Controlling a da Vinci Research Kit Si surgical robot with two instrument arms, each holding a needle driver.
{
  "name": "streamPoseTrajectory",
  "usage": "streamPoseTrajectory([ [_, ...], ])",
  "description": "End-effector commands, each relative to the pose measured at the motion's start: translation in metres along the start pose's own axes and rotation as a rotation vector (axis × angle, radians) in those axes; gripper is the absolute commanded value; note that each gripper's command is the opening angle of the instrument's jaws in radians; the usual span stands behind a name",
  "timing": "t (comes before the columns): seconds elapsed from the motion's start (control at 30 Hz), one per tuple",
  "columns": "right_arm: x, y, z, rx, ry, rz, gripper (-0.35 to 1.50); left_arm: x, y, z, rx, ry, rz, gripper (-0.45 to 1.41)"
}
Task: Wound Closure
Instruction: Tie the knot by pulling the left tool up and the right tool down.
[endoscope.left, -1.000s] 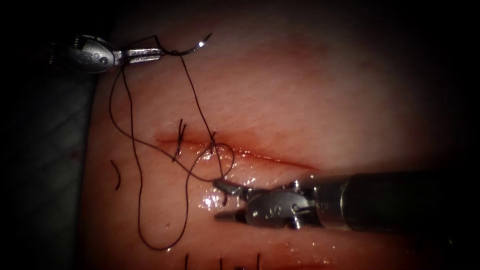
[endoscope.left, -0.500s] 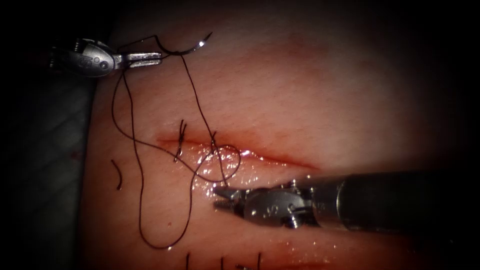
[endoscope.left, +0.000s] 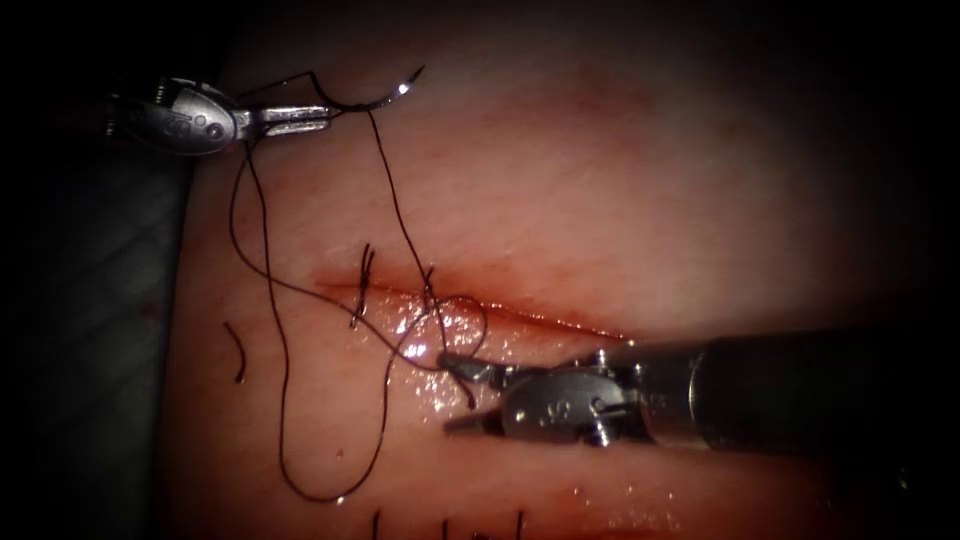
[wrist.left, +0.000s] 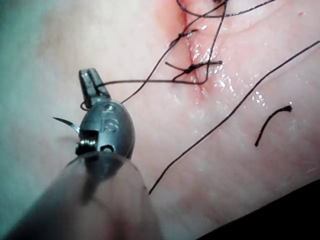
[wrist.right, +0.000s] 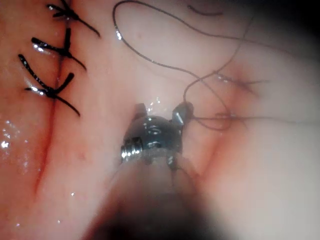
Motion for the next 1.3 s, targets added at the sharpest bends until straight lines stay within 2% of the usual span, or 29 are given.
streamPoseTrajectory([
  [0.03, -0.0002, -0.0009, 0.0008, -0.003, -0.005, -0.006, 1.25, -0.0005, -0.0001, 0.0006, 0.001, -0.001, 0.001, -0.45],
  [0.13, -0.0007, -0.0017, 0.0007, -0.015, -0.016, -0.004, 1.16, -0.0005, -0.0001, 0.0006, 0.001, -0.003, 0.001, -0.45],
  [0.23, -0.0013, -0.0024, 0.0003, -0.03, -0.043, 0.034, 1.16, -0.0005, -0.0001, 0.0006, 0.001, -0.003, 0.001, -0.45],
  [0.33, -0.0015, -0.003, -0.0006, -0.057, -0.016, 0.125, 1.23, -0.0005, -0.0002, 0.0006, 0.001, -0.002, 0.0, -0.45],
  [0.43, -0.0015, -0.0033, -0.0023, -0.105, 0.056, 0.151, 1.35, -0.0006, -0.0003, 0.0004, 0.0, -0.003, 0.0, -0.45],
  [0.53, -0.0017, -0.0031, -0.0047, -0.144, 0.19, 0.155, 1.46, -0.0007, -0.0004, 0.0001, -0.006, -0.002, -0.001, -0.45],
  [0.6, -0.0019, -0.0031, -0.0067, -0.115, 0.26, 0.159, 1.46, -0.0007, -0.0004, -0.0002, -0.009, 0.001, 0.0, -0.45],
  [0.67, -0.0021, -0.0031, -0.0085, -0.085, 0.287, 0.151, 1.46, -0.0007, -0.0002, -0.0004, -0.011, 0.003, 0.001, -0.45],
  [0.8, -0.0031, -0.0015, -0.0123, -0.034, 0.327, 0.137, 1.26, -0.0007, 0.0, -0.0009, -0.015, 0.007, 0.004, -0.45],
  [0.87, -0.004, 0.0024, -0.0138, -0.129, 0.288, 0.086, 1.25, -0.0005, 0.0002, -0.0008, -0.02, 0.005, 0.004, -0.45],
  [0.93, -0.004, 0.0043, -0.013, -0.154, 0.269, 0.042, 1.2, -0.0002, 0.0004, -0.0005, -0.02, 0.003, 0.005, -0.45],
  [1.07, -0.0042, 0.0061, -0.01, -0.192, 0.241, 0.011, 1.25, 0.0, 0.0007, -0.0002, -0.03, 0.003, 0.008, -0.45],
  [1.13, -0.0044, 0.0063, -0.0082, -0.206, 0.235, 0.008, 1.31, 0.0, 0.0009, -0.0001, -0.035, 0.002, 0.01, -0.45],
  [1.3, -0.0047, 0.0052, -0.0043, -0.214, 0.238, -0.016, 1.28, 0.0001, 0.0013, -0.0003, -0.039, 0.004, 0.015, -0.45],
])
